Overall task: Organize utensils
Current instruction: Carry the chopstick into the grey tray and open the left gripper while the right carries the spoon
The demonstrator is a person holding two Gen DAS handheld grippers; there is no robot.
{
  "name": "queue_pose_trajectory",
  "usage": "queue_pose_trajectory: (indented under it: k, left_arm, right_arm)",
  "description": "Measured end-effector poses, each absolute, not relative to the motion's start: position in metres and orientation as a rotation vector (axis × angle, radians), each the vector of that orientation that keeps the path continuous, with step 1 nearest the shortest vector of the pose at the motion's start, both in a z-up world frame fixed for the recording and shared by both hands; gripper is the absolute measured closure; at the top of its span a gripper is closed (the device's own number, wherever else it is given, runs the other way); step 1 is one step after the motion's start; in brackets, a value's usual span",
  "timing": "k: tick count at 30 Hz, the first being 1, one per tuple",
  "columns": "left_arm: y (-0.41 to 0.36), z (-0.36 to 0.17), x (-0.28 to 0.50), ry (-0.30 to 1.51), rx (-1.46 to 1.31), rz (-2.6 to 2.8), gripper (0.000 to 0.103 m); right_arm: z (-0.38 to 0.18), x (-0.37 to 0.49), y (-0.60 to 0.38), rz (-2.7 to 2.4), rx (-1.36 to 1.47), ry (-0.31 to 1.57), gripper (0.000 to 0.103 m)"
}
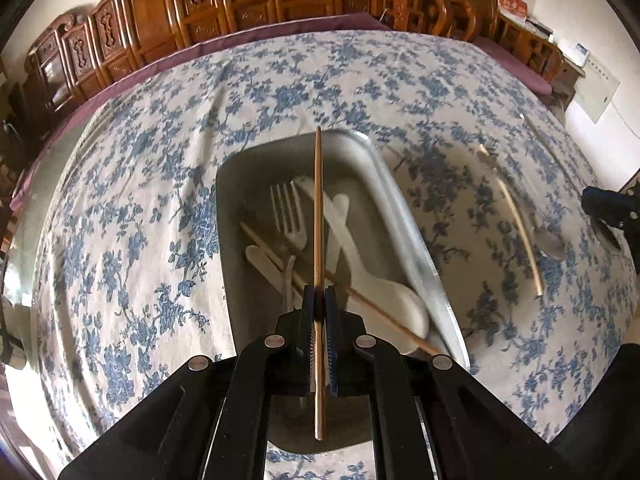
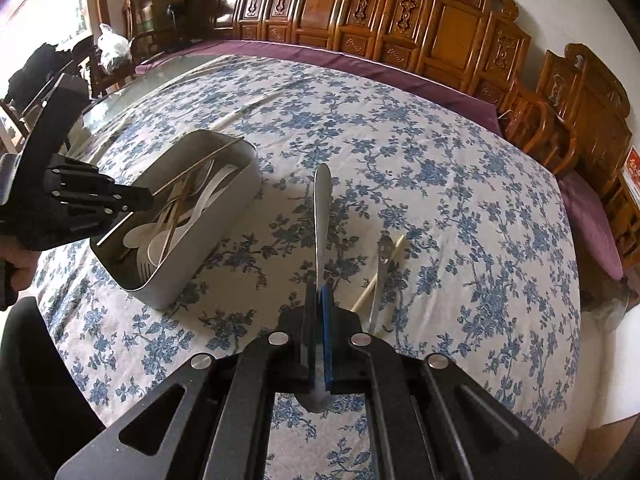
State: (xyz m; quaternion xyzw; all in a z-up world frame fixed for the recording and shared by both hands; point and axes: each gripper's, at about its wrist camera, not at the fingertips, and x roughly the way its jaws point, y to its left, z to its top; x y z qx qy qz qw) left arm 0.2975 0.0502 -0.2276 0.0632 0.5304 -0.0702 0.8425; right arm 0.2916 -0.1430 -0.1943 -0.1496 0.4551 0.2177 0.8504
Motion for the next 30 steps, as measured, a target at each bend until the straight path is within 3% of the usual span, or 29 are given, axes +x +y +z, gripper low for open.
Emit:
queue_pose_trajectory:
  k: [19,27,30]
  left_arm:
    - [0.066,-0.216,0.285,1.090,0.081,-0.169,0.098]
    - [0.088,-0.196,0.265,1.020,0.075,-0.152,0.073]
    - [0.099,-0.193,0.258,0.999,0.064,-0.137,0.073]
  right_arm:
    - [-0.197,0.286,-0.110,0.496,-0.329,0.964,0.100]
    - [-0.194,0.283,-0.078,0.537,-0.313,0.961,0.100]
    - [-0.193,0.282,-0.066,0.554,-0.300,0.960,0.100]
